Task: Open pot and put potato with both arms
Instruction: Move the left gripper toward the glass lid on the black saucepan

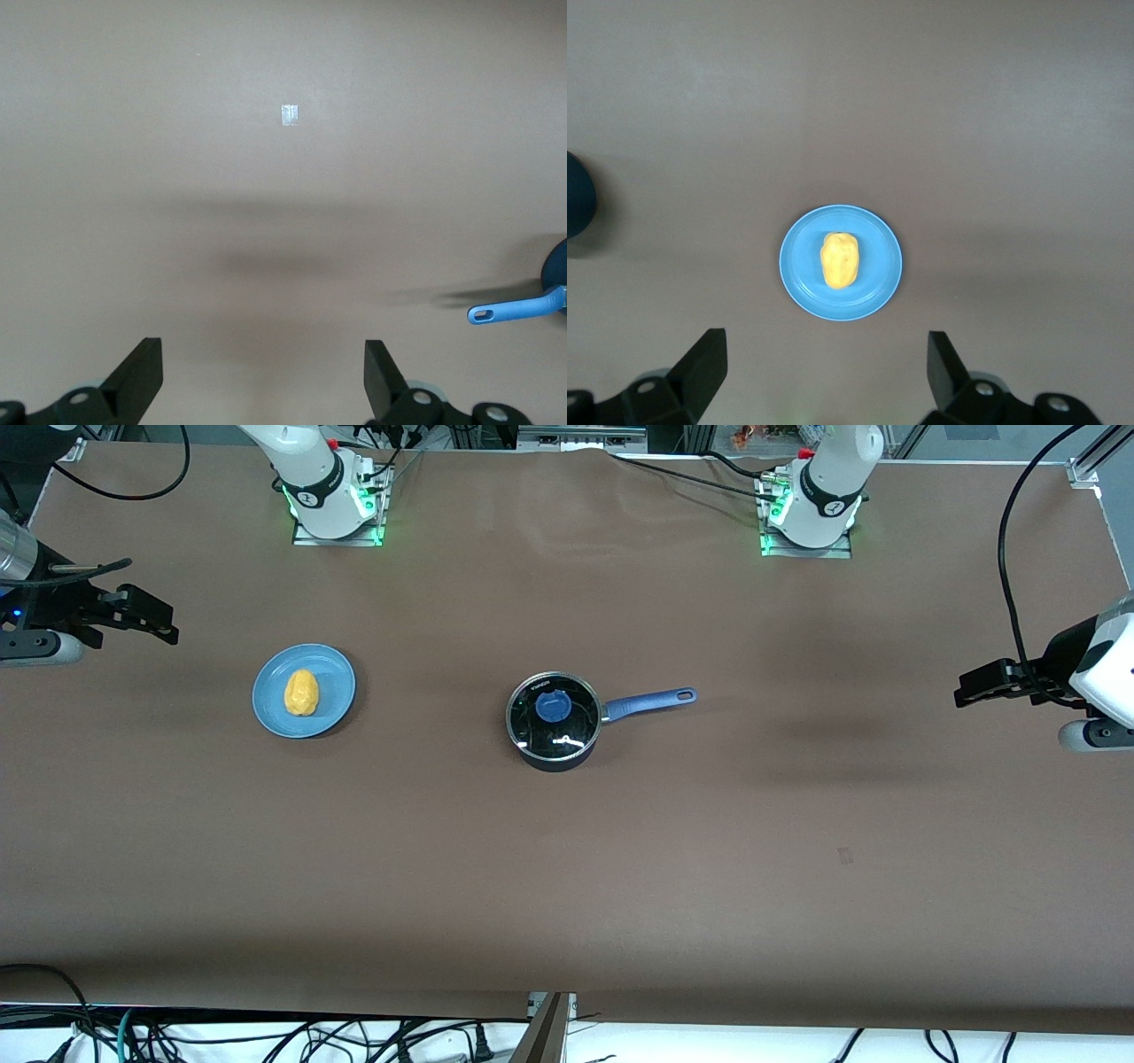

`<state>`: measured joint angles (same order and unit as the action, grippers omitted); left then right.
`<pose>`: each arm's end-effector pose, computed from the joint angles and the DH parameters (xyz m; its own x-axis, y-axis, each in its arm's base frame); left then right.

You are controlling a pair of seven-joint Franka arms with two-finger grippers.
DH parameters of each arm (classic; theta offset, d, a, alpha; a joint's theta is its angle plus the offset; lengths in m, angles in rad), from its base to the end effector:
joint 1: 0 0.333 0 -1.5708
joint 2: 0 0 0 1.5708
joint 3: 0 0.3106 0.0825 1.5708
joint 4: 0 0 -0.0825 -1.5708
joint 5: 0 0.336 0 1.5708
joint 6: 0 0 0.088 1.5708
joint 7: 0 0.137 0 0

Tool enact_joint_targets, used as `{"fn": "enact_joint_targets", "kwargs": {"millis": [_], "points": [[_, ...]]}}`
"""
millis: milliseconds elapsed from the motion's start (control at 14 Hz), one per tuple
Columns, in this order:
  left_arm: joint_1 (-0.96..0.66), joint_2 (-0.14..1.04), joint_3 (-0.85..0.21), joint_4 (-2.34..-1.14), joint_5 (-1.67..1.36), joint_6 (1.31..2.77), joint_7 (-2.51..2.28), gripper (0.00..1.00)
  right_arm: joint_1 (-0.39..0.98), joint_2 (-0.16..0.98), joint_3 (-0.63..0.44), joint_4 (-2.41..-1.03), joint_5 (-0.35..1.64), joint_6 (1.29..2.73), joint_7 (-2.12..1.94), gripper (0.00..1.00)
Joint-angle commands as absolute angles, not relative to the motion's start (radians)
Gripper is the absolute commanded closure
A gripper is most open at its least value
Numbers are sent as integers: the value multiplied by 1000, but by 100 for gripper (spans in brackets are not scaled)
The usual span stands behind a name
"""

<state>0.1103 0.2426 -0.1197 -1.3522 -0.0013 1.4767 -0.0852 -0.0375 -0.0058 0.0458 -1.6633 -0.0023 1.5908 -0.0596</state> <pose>0.5635 0.0025 0.5435 0.9901 0.0757 -0.1182 0.0786 -0.9967 0.0200 0.5012 0.0039 0.5546 0.9955 0.0679 -0.0667 0.0679 -0.9977 -0.0014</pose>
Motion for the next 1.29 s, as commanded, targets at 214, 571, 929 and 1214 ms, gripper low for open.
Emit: {"fn": "enact_joint_targets", "kwargs": {"millis": [214,571,929,1214], "points": [[97,215,-97,-1374,0,1473,-61,0,-51,-12,52,-1663,15,1578,-54,0],[25,221,-123,-1381,-21,1470,-131,0,-51,-12,52,-1663,15,1577,-54,0],[-102,331,-270,-1384,-41,1616,-562,0,-51,-12,52,-1663,15,1577,-54,0],[-291,474,-293,-1376,-29,1828,-854,0,-51,-12,52,-1663,15,1575,-54,0]]}}
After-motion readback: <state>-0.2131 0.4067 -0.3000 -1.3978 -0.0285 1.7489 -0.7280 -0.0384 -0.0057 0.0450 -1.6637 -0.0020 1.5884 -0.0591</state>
